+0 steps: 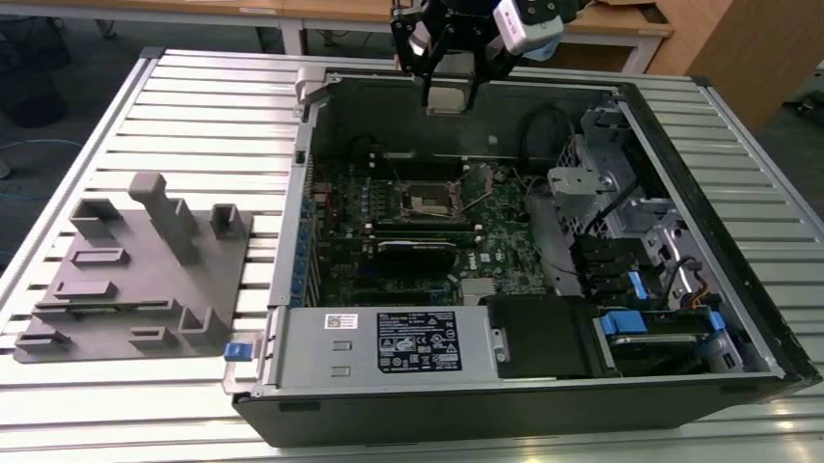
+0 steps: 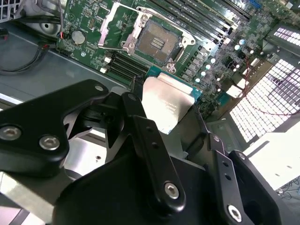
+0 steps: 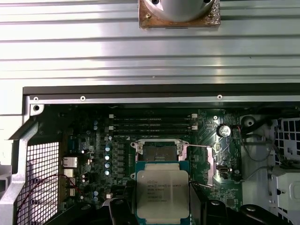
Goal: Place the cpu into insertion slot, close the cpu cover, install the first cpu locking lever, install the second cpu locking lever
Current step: 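Place the cpu into insertion slot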
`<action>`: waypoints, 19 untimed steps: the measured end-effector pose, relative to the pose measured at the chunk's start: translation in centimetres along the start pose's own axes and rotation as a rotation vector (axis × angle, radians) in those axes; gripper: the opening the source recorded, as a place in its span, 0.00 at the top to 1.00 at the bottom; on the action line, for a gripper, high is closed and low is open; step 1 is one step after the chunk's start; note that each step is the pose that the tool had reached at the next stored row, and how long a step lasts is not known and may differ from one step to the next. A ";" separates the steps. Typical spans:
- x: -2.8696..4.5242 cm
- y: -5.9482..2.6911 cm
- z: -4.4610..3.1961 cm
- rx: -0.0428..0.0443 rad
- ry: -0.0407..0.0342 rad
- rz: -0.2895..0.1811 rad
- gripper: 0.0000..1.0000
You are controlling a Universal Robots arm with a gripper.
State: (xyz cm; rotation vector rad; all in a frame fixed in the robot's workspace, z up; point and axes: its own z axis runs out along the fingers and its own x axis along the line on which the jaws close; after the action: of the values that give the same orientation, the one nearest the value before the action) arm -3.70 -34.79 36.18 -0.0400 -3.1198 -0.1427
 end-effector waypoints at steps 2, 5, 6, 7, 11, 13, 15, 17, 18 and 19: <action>0.00 0.00 0.02 -0.0001 0.0000 0.000 0.46; 0.00 0.00 0.08 -0.0004 -0.0002 0.000 0.46; 0.00 -0.01 0.12 -0.0004 -0.0002 0.000 0.46; 0.00 -0.02 0.17 -0.0002 -0.0001 0.000 0.46; -0.01 -0.03 0.38 0.0000 0.0000 0.000 0.46; -0.01 -0.04 0.44 0.0000 0.0000 0.000 0.46; -0.01 -0.04 0.44 0.0001 0.0001 0.000 0.46; -0.01 -0.04 0.45 0.0000 0.0000 0.000 0.46; -0.01 -0.04 0.46 0.0000 0.0000 0.000 0.46; -0.01 -0.04 0.46 -0.0001 -0.0001 0.000 0.46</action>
State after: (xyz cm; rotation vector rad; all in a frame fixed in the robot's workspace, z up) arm -3.70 -34.79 35.72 -0.0400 -3.1199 -0.1428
